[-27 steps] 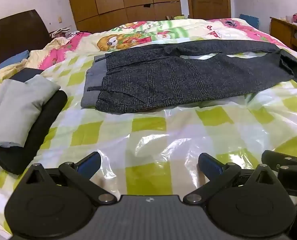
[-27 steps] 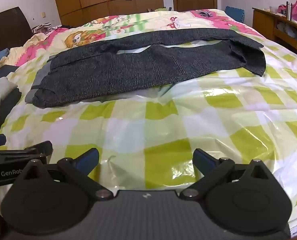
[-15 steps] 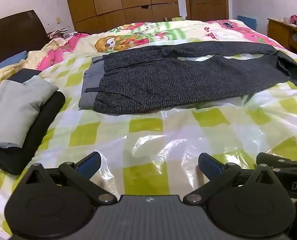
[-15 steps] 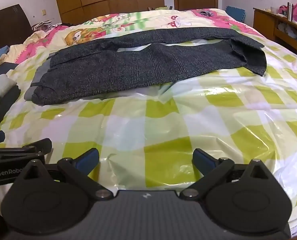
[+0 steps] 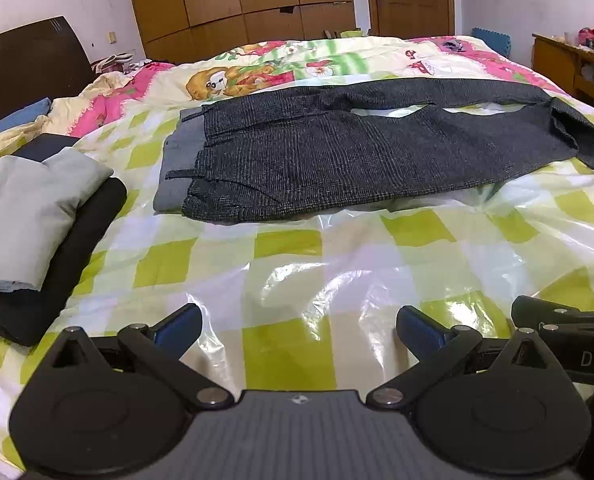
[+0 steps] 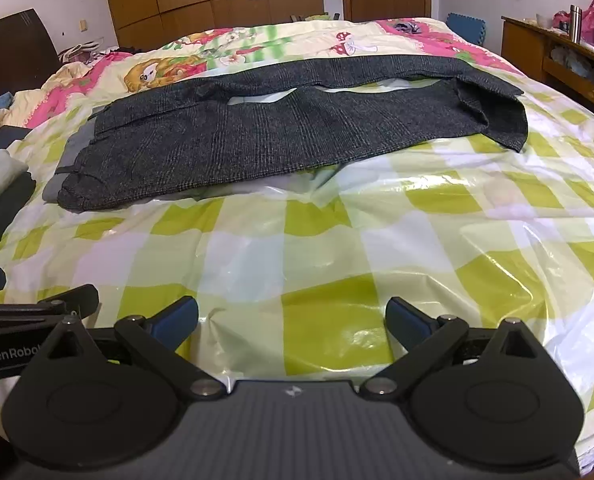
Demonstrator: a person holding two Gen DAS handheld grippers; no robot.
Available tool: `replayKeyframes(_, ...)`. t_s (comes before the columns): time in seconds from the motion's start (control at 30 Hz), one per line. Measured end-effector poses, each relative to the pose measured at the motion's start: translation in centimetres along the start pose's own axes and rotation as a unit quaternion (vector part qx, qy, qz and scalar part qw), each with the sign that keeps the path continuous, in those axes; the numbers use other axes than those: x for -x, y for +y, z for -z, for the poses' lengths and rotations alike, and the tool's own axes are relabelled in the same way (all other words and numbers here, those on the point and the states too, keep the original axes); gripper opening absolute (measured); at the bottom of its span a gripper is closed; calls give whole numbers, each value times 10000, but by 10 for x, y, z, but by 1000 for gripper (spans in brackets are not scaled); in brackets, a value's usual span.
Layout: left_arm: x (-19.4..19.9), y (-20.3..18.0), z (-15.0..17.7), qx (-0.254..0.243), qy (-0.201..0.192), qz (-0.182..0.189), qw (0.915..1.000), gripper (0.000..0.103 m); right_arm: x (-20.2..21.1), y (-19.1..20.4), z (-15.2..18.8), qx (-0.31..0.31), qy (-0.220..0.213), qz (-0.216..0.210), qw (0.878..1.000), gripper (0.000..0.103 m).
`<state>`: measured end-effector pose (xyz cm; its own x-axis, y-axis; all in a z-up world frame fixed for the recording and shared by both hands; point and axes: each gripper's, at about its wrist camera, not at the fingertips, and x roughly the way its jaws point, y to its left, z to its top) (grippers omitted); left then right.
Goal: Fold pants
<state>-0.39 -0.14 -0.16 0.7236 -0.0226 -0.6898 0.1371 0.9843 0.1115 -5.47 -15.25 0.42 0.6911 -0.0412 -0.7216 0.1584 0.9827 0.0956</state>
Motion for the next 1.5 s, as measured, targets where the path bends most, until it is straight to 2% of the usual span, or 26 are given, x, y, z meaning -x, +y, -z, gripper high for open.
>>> replayKeyframes(1.5, 2, 2, 2, -60, -12, -74, 10000, 103, -2, 2, 1, 51, 27, -1, 10000, 99)
